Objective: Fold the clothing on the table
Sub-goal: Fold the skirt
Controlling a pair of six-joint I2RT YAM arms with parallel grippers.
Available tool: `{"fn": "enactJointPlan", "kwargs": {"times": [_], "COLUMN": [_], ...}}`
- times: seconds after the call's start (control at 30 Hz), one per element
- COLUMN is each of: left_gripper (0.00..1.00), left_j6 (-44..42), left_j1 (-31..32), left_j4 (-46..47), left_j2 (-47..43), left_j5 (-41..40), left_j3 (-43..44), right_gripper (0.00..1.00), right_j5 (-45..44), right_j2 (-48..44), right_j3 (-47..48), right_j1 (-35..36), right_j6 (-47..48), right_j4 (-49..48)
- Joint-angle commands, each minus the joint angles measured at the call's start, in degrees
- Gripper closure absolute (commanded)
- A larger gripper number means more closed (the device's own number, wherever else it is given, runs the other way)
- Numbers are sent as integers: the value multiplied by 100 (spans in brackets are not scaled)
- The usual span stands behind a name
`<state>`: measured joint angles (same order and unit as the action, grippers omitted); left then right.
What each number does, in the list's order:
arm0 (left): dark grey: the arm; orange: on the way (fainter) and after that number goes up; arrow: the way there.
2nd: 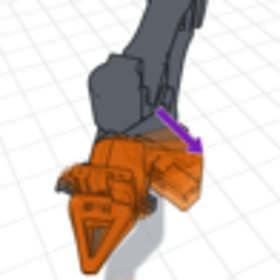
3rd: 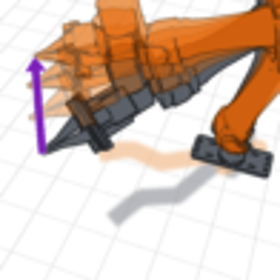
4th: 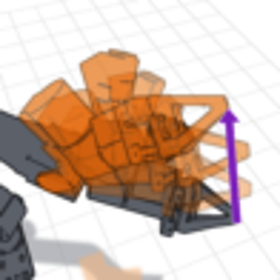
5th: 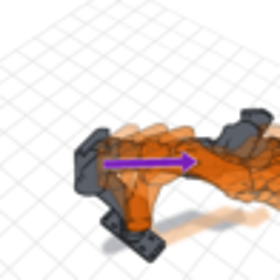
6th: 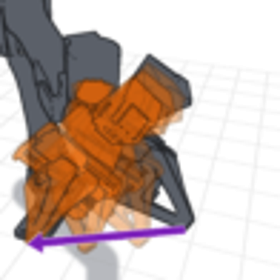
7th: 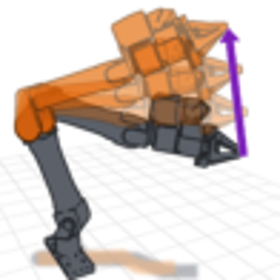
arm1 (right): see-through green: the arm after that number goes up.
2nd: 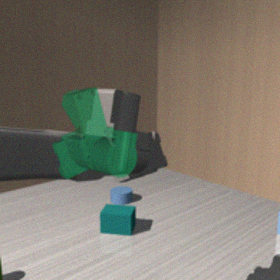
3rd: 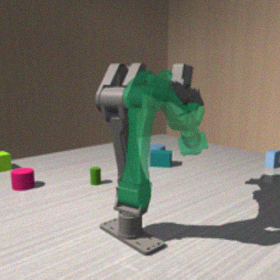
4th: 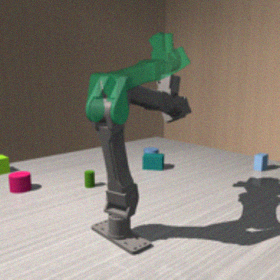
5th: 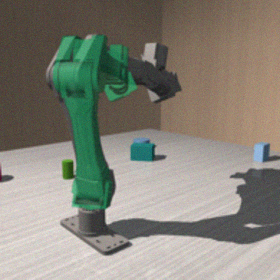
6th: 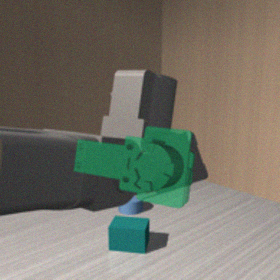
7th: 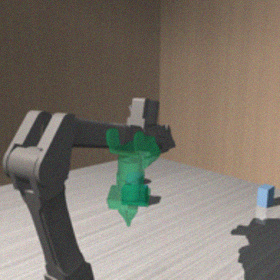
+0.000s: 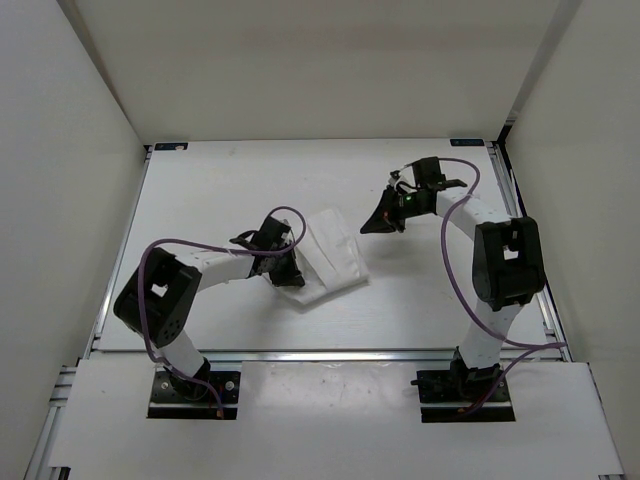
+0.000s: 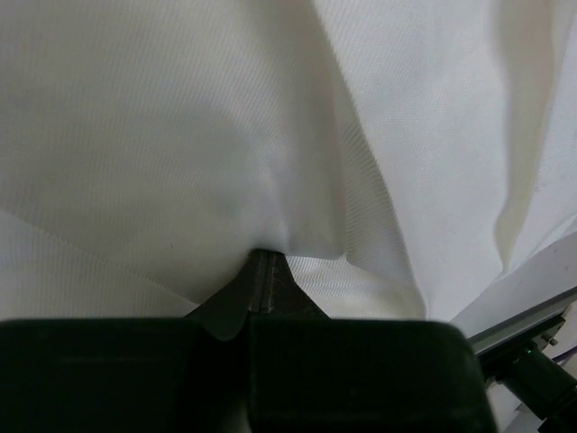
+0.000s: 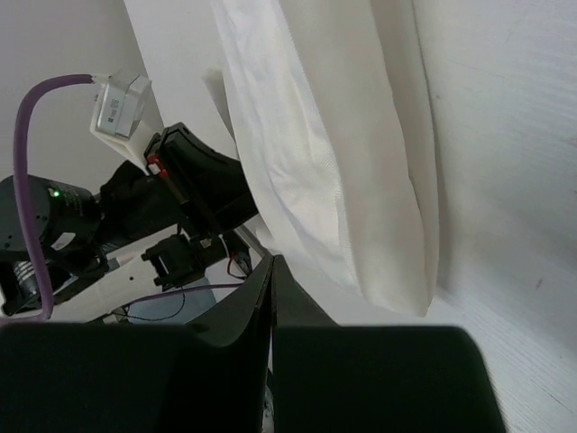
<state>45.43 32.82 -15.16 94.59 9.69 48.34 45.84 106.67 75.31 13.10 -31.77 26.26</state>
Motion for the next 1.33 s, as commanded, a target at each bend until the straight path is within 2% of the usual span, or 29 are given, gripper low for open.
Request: {"fn": "enactJointPlan", "kwargs": {"times": [0.0,0.17,0.2,0.23,0.27,0.33,0.37,0.4,0.47,0.6,0.67,0.8,1.03,1.13,1.2,1.3], "left_gripper": [100,100,91,73,58,46,45,42,43,42,33,33,35,38,39,34], "left_j6": [-113,-236,-341,-437,-473,-692,-746,-824,-930,-1299,-1562,-1739,-1598,-1572,-1826,-2169], "left_j1": [-3,-214,-267,-345,-442,-652,-880,-961,-1338,-1726,-1884,-2069,-2570,-2535,-2439,-2237], "left_j4": [12,57,13,-5,-40,-328,-434,-740,-1120,-1901,-2262,-2632,-2290,-2167,-2306,-2465], "left_j2": [-134,-159,-369,-466,-737,-1115,-1283,-1398,-1679,-2040,-2233,-2611,-3042,-3095,-2964,-2744], "left_j5": [-284,-82,23,120,147,121,77,7,-151,-670,-811,-899,129,95,-72,-345], "left_j3": [-219,166,385,509,728,1054,1229,1309,1276,862,739,309,-930,-1133,-959,-748], "right_gripper": [100,100,100,96,85,71,64,62,55,57,57,58,58,58,58,58], "right_j5": [346,469,443,443,382,276,163,144,-13,-128,-102,-102,-49,-23,-14,-14], "right_j2": [81,178,83,-75,-216,-444,-480,-603,-761,-999,-1262,-1588,-1668,-1606,-1579,-1562], "right_j3": [168,379,405,406,336,248,230,160,11,-559,-903,-1641,-1844,-1783,-1748,-1747], "right_j1": [87,166,175,123,61,-79,-132,-272,-492,-1037,-1301,-1784,-1777,-1741,-1706,-1645], "right_j6": [-75,39,100,66,144,223,241,363,513,681,680,620,540,496,462,444], "right_j4": [-244,-121,-139,-174,-209,-209,-113,1,150,274,204,-24,-156,-121,-148,-113]}}
